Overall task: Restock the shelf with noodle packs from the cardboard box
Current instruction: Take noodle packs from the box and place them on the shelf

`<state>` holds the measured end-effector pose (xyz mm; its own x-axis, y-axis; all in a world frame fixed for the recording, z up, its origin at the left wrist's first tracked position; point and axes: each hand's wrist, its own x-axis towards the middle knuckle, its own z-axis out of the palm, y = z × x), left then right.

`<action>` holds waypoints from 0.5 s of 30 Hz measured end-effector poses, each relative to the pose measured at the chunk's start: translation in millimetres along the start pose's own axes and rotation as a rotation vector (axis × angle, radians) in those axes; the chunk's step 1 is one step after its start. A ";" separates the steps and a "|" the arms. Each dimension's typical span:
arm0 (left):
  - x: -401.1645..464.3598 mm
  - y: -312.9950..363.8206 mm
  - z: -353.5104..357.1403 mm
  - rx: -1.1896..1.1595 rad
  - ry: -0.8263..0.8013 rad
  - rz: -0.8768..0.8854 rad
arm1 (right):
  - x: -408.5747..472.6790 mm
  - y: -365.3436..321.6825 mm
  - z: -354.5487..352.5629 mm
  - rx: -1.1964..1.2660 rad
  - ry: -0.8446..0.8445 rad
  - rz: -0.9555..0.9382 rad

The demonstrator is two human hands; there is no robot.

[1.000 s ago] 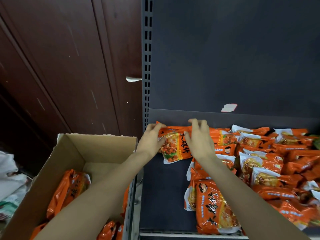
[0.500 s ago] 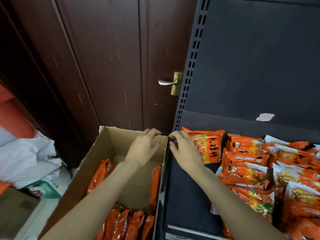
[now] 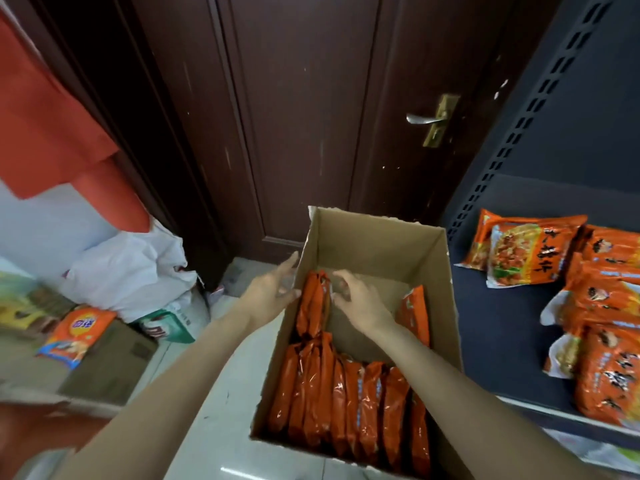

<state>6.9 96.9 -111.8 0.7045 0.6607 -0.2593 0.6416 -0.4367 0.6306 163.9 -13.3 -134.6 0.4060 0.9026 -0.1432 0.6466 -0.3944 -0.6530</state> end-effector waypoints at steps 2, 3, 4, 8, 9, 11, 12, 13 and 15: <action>-1.7 -9.5 0.7 -0.027 -0.036 -0.012 | 1.0 -2.6 18.4 0.000 -0.048 0.049; -2.5 -12.4 0.2 -0.056 -0.032 -0.005 | 3.2 -3.2 27.0 -0.010 -0.062 0.074; -3.2 -13.7 -0.6 -0.078 -0.029 0.004 | 5.4 -4.5 34.4 -0.023 -0.074 0.093; -4.7 -14.8 -1.7 -0.117 -0.046 0.020 | 17.2 -7.9 57.9 -0.075 -0.095 0.123; -4.5 -15.9 -0.8 -0.128 -0.041 0.024 | 20.2 -8.2 62.4 -0.108 -0.094 0.136; -2.9 -19.9 0.7 -0.145 -0.041 0.025 | 24.9 -8.9 69.8 -0.178 -0.080 0.175; -2.0 -22.2 1.5 -0.149 -0.043 0.025 | 26.3 -9.3 72.8 -0.198 -0.066 0.192; -1.6 -24.0 2.0 -0.156 -0.046 0.023 | 27.2 -9.7 75.4 -0.203 -0.048 0.203; -0.6 -26.4 2.1 -0.168 -0.048 0.022 | 28.5 -11.1 79.4 -0.199 -0.007 0.211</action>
<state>-9.9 106.7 -129.9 0.7342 0.6204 -0.2759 0.5688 -0.3401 0.7489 117.0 30.5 -190.5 0.5412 0.7977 -0.2661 0.6621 -0.5993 -0.4499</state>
